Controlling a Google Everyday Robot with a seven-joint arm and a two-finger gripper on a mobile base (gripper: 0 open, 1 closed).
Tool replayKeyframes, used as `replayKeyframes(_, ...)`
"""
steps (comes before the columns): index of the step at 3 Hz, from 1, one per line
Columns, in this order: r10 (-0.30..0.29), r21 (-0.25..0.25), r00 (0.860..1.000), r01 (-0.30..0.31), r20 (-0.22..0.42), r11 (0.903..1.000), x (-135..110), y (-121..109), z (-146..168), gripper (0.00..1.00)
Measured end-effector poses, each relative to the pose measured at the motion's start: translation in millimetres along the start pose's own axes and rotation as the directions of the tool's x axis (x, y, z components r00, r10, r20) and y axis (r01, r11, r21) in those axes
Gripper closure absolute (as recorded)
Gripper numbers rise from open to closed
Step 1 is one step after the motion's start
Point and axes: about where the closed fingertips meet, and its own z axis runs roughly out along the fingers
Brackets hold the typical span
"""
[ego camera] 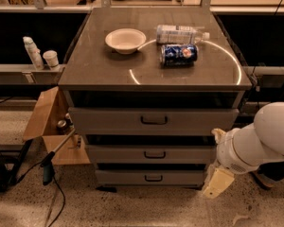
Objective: Open middle drawer
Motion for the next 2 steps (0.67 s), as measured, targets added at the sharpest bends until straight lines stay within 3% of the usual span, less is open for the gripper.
replayKeyframes(2, -0.003, -0.001, 1.000, 0.003, 0.011, 1.0000, 7, 3, 13, 0.00)
